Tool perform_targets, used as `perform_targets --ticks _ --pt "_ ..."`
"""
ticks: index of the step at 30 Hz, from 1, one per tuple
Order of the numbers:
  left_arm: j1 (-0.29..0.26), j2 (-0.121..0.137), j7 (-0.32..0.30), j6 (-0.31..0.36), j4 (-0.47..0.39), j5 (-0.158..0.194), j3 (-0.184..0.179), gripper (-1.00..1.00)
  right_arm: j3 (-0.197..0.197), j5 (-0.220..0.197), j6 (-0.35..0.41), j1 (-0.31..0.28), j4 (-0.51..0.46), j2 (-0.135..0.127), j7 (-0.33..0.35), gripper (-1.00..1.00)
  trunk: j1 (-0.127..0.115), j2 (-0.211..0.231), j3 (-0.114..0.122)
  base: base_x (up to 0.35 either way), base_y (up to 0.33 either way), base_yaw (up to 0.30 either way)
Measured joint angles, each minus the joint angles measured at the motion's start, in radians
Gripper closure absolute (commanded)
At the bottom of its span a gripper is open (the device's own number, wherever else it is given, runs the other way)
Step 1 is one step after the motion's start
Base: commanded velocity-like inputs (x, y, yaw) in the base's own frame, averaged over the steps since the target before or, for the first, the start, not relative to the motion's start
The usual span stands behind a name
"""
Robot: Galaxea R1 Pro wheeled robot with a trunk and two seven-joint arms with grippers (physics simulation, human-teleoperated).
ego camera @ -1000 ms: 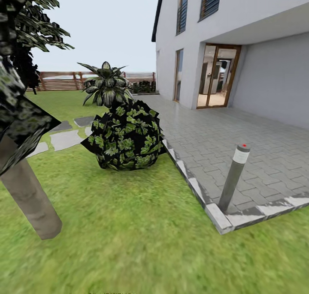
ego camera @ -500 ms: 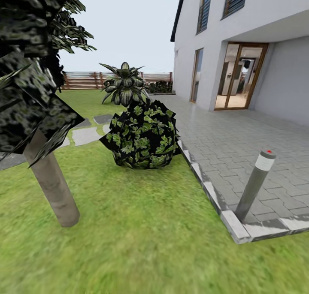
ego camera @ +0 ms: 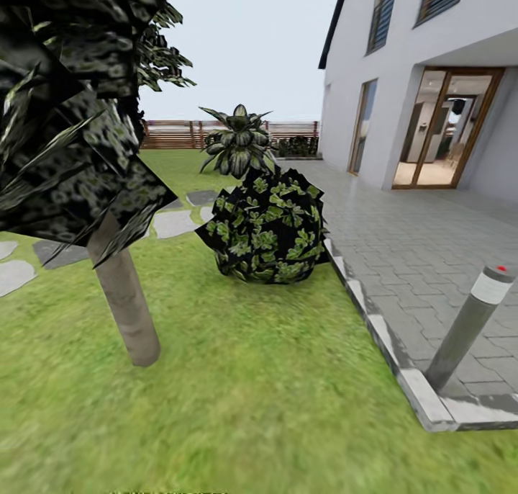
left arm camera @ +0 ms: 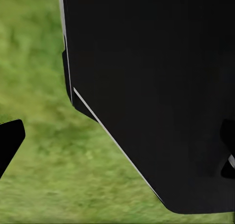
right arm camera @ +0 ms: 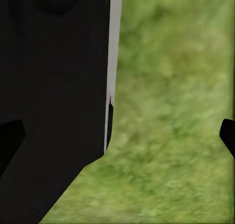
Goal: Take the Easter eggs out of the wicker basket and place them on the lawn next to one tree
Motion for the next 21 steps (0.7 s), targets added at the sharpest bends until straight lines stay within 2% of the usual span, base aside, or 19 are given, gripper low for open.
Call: perform_targets --ticks 21 --pt "0.0 0.0 0.001 0.0 0.0 0.0 -0.001 -1.0 -0.004 0.0 0.0 0.0 -0.005 -0.002 0.0 -1.0 0.0 0.0 0.0 0.0 0.0 0.257"
